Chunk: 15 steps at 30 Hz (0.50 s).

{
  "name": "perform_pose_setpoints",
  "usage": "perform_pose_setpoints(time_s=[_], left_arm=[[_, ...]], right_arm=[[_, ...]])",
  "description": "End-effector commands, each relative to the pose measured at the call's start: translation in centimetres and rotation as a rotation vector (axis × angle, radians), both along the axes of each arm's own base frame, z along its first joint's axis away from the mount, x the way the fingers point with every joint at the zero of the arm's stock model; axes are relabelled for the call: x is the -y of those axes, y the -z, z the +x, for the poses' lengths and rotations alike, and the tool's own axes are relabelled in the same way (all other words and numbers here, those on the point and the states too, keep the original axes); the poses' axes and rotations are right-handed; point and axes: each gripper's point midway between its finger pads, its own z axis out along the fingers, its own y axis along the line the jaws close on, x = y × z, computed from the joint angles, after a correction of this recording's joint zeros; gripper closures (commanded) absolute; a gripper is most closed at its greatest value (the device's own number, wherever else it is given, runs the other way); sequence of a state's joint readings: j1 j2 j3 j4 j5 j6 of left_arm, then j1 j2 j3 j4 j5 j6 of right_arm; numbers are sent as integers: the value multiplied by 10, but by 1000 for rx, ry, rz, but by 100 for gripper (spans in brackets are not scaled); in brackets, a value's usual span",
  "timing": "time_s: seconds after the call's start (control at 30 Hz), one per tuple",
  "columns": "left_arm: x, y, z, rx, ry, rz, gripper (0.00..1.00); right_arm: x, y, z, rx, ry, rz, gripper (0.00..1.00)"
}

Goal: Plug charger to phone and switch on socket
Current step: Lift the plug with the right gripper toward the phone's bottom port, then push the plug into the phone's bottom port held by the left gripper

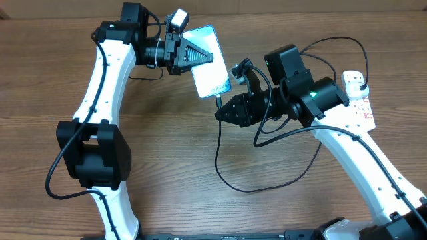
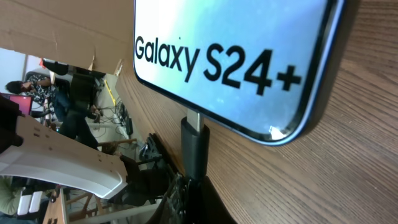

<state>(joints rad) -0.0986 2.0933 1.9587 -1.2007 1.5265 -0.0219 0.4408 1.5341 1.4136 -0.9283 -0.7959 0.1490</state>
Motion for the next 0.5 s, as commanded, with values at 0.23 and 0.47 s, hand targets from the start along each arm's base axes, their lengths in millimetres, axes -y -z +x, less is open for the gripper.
perform_pose_setpoints(time_s=[0.23, 0.47], left_arm=[[2, -13, -4, 33, 20, -56, 96], [2, -13, -4, 26, 20, -56, 96]], right_arm=[[0, -11, -3, 35, -16, 21, 96], [0, -11, -3, 34, -16, 21, 96]])
